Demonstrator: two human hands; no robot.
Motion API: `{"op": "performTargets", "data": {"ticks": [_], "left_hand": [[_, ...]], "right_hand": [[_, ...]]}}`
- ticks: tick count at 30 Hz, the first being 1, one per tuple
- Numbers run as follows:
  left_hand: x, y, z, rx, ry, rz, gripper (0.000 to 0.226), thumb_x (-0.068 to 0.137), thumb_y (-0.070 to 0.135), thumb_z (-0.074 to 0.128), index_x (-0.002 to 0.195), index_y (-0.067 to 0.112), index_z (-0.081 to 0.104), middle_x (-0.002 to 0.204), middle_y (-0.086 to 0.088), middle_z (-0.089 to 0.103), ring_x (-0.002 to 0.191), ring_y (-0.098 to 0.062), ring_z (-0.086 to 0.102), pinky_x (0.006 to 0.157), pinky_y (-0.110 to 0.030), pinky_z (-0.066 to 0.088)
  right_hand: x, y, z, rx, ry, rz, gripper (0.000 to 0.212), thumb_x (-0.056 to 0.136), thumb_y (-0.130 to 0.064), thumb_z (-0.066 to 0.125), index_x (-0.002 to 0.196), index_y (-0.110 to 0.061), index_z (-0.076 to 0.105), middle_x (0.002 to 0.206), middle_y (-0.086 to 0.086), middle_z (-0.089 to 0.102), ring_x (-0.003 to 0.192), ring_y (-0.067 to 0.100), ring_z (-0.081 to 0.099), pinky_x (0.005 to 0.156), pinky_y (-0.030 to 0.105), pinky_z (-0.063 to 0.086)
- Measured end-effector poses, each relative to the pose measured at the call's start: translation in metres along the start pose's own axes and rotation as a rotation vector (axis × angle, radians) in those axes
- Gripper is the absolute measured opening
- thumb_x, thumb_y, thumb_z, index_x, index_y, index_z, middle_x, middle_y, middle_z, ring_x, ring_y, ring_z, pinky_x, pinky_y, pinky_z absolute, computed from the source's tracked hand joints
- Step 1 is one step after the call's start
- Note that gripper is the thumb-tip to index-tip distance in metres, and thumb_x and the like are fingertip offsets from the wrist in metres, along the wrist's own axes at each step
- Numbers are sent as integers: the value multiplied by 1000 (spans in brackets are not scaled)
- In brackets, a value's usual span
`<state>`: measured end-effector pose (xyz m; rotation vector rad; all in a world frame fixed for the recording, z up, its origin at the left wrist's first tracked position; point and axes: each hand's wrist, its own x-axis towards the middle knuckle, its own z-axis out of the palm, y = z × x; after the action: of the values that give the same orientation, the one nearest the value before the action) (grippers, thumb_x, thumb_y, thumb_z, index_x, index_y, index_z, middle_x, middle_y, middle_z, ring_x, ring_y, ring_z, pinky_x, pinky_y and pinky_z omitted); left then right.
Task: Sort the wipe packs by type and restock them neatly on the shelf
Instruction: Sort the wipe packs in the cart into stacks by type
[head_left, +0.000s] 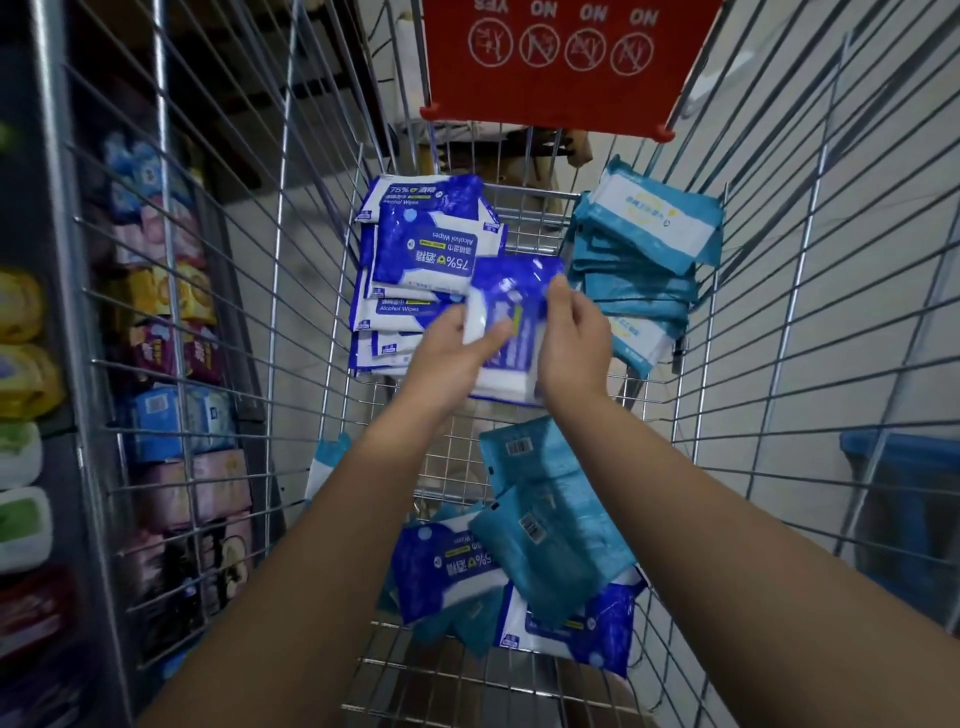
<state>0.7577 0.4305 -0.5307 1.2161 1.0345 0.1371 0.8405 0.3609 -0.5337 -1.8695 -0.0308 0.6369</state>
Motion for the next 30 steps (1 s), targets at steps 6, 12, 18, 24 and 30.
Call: {"op": "performTargets", "data": {"ticks": [6, 12, 18, 24, 30], "left_hand": [[30, 39, -32, -519, 118, -156, 34, 99, 29, 49, 126, 8, 50, 111, -8, 65, 90, -21, 68, 71, -34, 59], [21, 10, -34, 203, 8, -241, 15, 96, 28, 55, 91, 14, 58, 93, -7, 62, 66, -14, 55, 65, -26, 47], [-13, -64, -56, 957, -259, -309, 10, 86, 19, 64, 83, 10, 67, 93, -8, 70, 89, -23, 65, 81, -37, 53], [-44, -89, -48, 1167, -652, -456, 41, 64, 34, 87, 96, 12, 72, 100, -6, 70, 88, -20, 67, 72, -30, 54], [-44, -70, -42, 1076, -597, -409, 37, 63, 20, 87, 93, 7, 71, 94, -6, 71, 82, -21, 67, 66, -29, 54]], "right_hand": [[0, 54, -15, -486, -334, 179, 21, 91, -26, 56, 75, -13, 55, 79, 11, 63, 74, 29, 59, 74, 45, 53], [-39, 87, -49, -967, -612, 249, 39, 75, -53, 71, 80, -15, 61, 86, 5, 67, 82, 22, 63, 72, 31, 48], [-52, 83, -43, -988, -912, 269, 43, 58, -43, 87, 83, -15, 66, 78, -1, 67, 73, 20, 67, 63, 26, 51], [-52, 74, -31, -1305, -1153, 84, 30, 75, -20, 74, 103, -11, 71, 89, 4, 59, 81, 18, 54, 70, 23, 42], [-59, 67, -39, -1311, -1070, 27, 48, 75, -58, 69, 97, -16, 66, 100, 7, 63, 95, 23, 60, 73, 27, 42]]}}
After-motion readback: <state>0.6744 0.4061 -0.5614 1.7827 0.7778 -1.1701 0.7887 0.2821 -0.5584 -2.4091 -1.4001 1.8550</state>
